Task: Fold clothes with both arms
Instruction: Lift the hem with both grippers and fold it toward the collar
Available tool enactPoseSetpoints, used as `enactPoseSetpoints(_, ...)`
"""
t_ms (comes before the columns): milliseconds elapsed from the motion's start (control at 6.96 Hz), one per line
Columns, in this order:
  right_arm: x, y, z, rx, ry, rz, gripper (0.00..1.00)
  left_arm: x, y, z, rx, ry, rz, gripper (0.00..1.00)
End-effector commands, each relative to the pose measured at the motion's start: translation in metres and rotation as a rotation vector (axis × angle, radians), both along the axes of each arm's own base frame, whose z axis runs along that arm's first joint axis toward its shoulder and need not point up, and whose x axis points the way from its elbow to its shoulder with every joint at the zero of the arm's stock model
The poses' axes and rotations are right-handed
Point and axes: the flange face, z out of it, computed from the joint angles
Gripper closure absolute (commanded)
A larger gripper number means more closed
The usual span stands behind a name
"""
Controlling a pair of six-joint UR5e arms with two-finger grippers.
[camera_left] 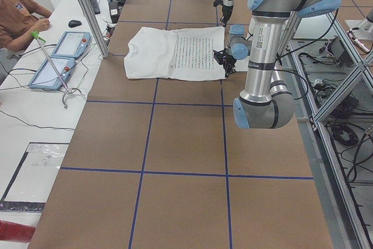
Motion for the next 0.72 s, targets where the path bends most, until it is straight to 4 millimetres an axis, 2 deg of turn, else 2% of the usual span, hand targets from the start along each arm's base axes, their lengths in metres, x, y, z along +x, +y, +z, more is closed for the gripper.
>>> enactPoseSetpoints(0,0.001,0.000,-0.003,0.000,-0.006,0.000,1.00,-0.028,0.004,-0.020,-0.006,0.056,-0.009,1.00)
enactPoseSetpoints(144,0.007,-0.001,-0.011,0.001,-0.023,0.003,1.00,-0.059,0.010,-0.033,-0.034,0.104,-0.030,1.00)
enactPoseSetpoints(287,0.012,0.000,-0.018,0.002,-0.035,0.003,1.00,-0.075,0.020,-0.050,-0.064,0.152,-0.039,1.00)
enactPoseSetpoints(574,0.018,0.001,-0.029,0.003,-0.058,-0.001,1.00,-0.088,0.043,-0.070,-0.132,0.209,-0.048,1.00)
